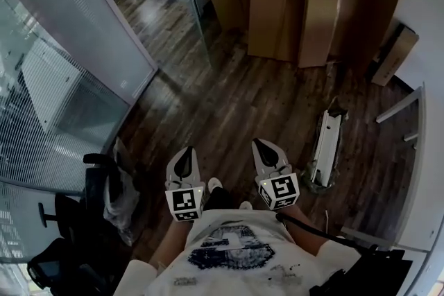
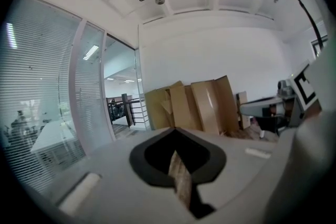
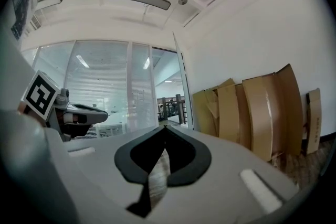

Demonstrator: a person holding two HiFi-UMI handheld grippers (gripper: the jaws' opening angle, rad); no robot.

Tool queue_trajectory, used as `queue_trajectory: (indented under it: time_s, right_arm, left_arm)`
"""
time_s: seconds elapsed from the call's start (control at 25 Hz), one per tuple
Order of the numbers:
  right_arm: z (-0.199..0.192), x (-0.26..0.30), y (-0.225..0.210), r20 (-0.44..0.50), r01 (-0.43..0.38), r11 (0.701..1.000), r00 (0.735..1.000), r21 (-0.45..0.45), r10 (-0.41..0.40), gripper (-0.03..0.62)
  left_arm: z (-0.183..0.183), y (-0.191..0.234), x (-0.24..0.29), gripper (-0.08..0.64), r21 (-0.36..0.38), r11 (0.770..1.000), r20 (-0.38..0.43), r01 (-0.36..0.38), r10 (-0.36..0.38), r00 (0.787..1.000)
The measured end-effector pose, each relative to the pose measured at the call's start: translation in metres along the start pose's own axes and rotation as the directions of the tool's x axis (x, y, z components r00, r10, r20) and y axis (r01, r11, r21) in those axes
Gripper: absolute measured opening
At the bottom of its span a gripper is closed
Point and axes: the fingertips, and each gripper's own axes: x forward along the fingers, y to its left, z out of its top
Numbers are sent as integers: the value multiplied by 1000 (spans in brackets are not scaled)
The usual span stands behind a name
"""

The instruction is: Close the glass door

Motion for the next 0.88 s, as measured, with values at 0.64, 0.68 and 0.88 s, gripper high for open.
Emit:
queue_trajectory:
  time_s: [0.64, 0.68, 0.88]
  right_arm:
    - [8, 122, -17, -43, 8, 999, 999, -37, -10, 8]
    - [9, 133, -18, -46, 10, 999, 999, -39, -11, 8]
    - [8, 182, -17, -65, 12, 999, 998, -41, -15, 8]
  left_arm:
    - [-1, 62, 109, 3, -43, 998, -3, 35, -36, 999]
    - [-1, 69, 118, 3, -46, 998, -4, 37, -38, 999]
    - [-1, 102, 157, 3, -49, 998, -8, 45, -45, 999]
